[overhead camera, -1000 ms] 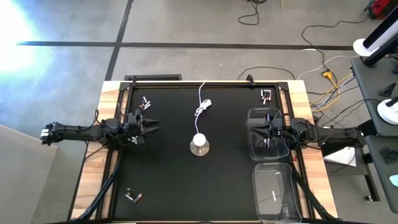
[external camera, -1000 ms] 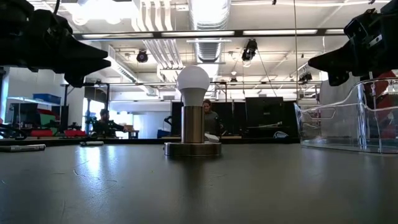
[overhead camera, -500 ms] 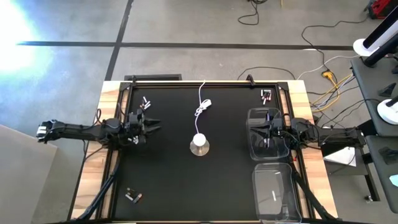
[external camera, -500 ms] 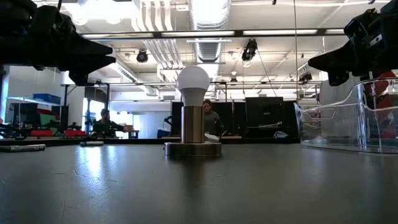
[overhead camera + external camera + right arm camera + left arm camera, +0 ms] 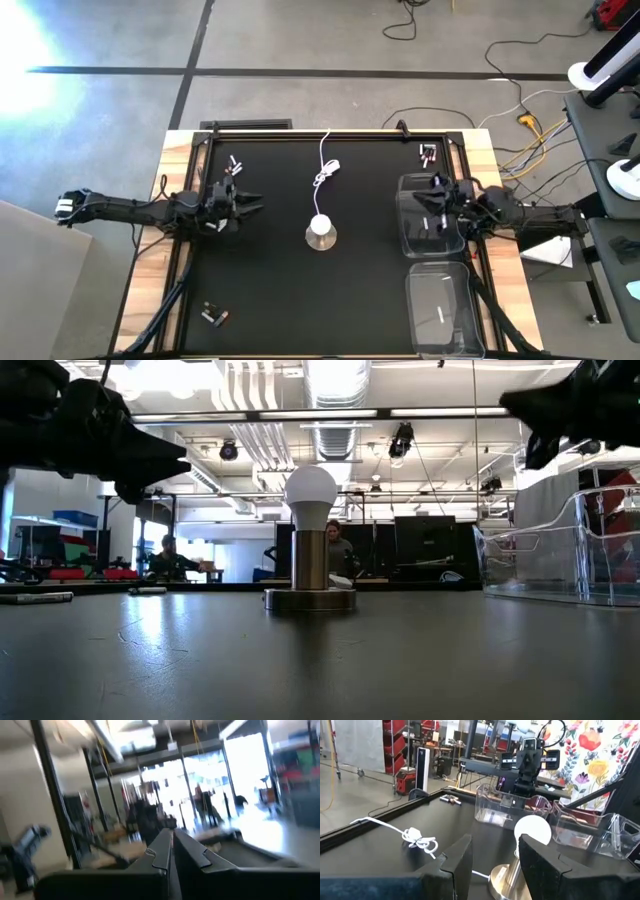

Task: Sort batteries
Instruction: Move the top transparent bin to the top left

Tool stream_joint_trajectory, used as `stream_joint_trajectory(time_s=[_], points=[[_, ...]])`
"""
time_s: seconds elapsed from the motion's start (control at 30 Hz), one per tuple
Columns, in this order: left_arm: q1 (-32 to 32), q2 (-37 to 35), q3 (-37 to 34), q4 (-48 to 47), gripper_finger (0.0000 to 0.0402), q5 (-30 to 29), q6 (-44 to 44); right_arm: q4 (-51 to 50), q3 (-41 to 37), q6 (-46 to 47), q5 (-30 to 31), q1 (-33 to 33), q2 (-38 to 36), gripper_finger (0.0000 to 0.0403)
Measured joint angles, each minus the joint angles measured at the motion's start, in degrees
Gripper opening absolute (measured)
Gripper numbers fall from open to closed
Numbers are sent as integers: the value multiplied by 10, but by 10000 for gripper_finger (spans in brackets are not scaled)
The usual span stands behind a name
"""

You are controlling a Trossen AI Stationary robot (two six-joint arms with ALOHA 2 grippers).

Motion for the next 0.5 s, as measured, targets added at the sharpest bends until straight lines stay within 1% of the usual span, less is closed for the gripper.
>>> stream_joint_trajectory(time_s=[0.13, 0.17, 0.23, 0.3, 0.4, 0.5], points=[[0, -7, 0, 32, 139, 29, 6, 80, 0, 2, 9, 0, 0, 13], [0, -8, 0, 45, 139, 37, 6, 85, 0, 12, 14, 0, 3, 13], [0, -9, 0, 74, 139, 52, 9, 58, 6, 31, 20, 1, 21, 13], [0, -7, 0, 95, 139, 57, 19, 28, 18, 58, 50, 5, 57, 13], [0, 0, 0, 95, 139, 56, 21, 13, 49, 71, 105, 15, 142, 13], [0, 15, -1, 96, 139, 56, 6, 14, 108, 53, 105, 29, 240, 13]])
